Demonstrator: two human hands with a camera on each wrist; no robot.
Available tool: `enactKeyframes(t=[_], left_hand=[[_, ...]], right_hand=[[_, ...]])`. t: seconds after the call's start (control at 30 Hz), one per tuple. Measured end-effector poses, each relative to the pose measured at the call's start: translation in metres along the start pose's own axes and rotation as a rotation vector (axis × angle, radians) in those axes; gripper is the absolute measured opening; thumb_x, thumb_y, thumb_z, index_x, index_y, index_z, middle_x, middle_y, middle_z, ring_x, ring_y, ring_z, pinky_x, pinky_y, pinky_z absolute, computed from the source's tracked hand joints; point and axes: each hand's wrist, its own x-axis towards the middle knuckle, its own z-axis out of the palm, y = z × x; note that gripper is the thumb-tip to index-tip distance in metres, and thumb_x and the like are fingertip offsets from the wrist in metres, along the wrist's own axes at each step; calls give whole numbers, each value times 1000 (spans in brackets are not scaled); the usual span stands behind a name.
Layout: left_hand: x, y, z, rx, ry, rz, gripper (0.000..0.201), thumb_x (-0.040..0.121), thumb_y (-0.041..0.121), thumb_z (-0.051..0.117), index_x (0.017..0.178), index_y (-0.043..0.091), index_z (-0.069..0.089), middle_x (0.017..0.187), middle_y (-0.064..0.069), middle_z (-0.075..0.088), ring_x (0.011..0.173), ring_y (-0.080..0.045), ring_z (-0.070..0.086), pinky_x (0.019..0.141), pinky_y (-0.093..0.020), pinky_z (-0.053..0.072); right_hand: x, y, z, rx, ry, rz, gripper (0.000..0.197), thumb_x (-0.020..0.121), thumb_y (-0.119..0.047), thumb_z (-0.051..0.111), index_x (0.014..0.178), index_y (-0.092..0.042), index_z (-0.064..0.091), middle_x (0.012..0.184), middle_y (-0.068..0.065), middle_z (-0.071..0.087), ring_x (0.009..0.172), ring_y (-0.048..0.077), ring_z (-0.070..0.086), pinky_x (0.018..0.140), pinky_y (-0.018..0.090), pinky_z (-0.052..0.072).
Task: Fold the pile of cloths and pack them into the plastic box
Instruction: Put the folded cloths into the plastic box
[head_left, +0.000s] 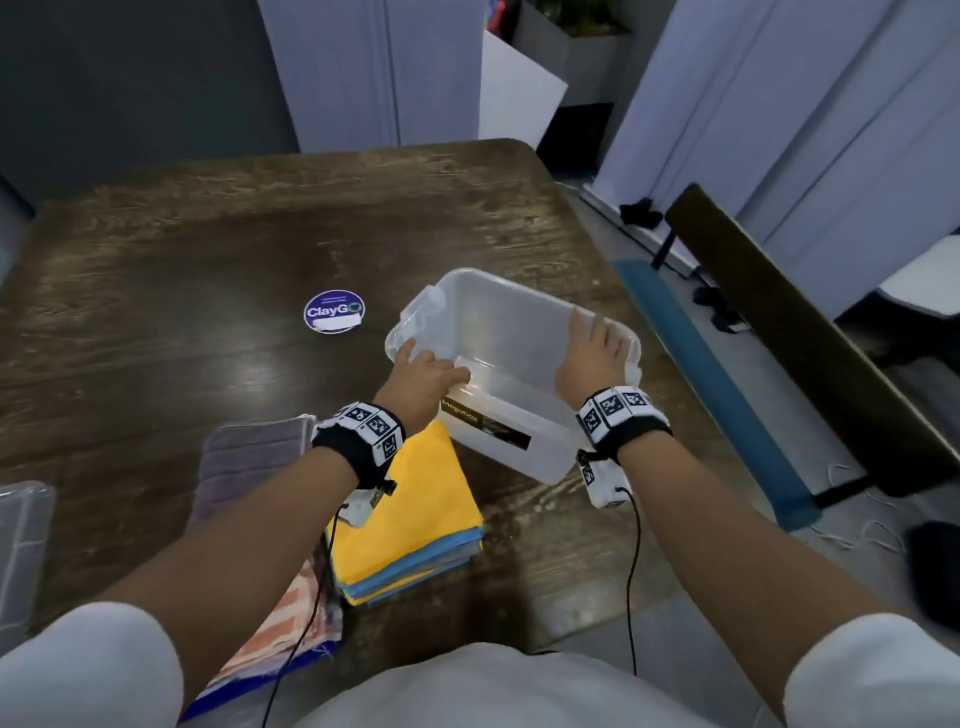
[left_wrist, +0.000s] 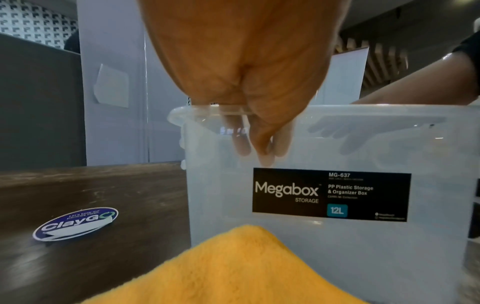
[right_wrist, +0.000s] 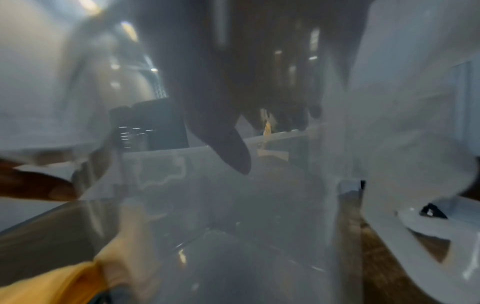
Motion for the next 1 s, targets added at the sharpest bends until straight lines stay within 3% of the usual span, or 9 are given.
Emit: enactKeyframes(t=[0.17,0.27,0.37,0.47,0.6,0.73,0.8,0.9,1.0], left_hand=[[6,3,14,22,-70,36,41,85,-7,52,109,25,62,98,3,62,108,-25,52,121,-57,5],[11,-6,28,-15,-48,38,37,79,-8,60,98,23,68,95,1,64,117,-26,54,119,-56,5],[14,-16,32,-62,-28,-14,30,78,-4,70,95,21,72,113,-2,69,139,-30,42,120,-53,9],[14,-20,33,-51,-112,-130,37,86,2,70,116,23,67,155,-10,38,154,-31,9,121,-54,-5],[4,-23,36,-91,-148,-204,64,88,-8,59,144,21,48,165,-12,13,155,-31,-3,122,-52,-6],[1,-20,43,-317,-35,-301,80,85,-19,50,156,11,25,167,-15,3,155,-31,1,124,-42,3],[0,-21,46,-516,13,-401,82,89,-15,45,159,14,13,167,-12,4,153,-34,15,123,-43,19],[-3,-23,41,-803,101,-505,61,99,12,43,154,27,23,148,-16,48,123,-40,57,101,-52,50],[-4,-28,37,-828,58,-544,50,103,27,41,151,23,31,129,-20,63,114,-40,62,96,-47,52]], right_hand=[[-22,4,29,-5,-242,-37,56,98,-26,52,149,-16,34,149,17,40,136,38,41,115,51,28],[-40,-12,29,219,-392,-212,39,106,-42,42,114,-8,60,113,14,63,106,30,59,86,36,40],[-57,-34,30,325,-560,-308,40,103,-48,48,94,-10,59,94,10,63,90,26,60,78,34,43],[-61,-48,43,292,-640,-306,30,102,-41,54,98,-13,62,99,9,68,84,20,65,69,29,43],[-59,-59,50,249,-670,-324,28,103,-38,53,97,-12,61,102,10,70,80,22,72,75,31,51],[-56,-67,47,186,-603,-341,39,101,-33,57,133,-11,54,124,14,66,110,31,65,94,38,51],[-58,-74,47,184,-576,-357,55,98,-36,60,145,-13,42,133,14,61,118,31,61,99,40,49],[-65,-85,51,120,-512,-379,55,98,-31,61,143,-11,39,130,16,62,117,34,60,97,43,50],[-70,-94,54,66,-460,-375,40,99,-20,56,133,-7,43,121,18,63,113,36,62,92,43,52]])
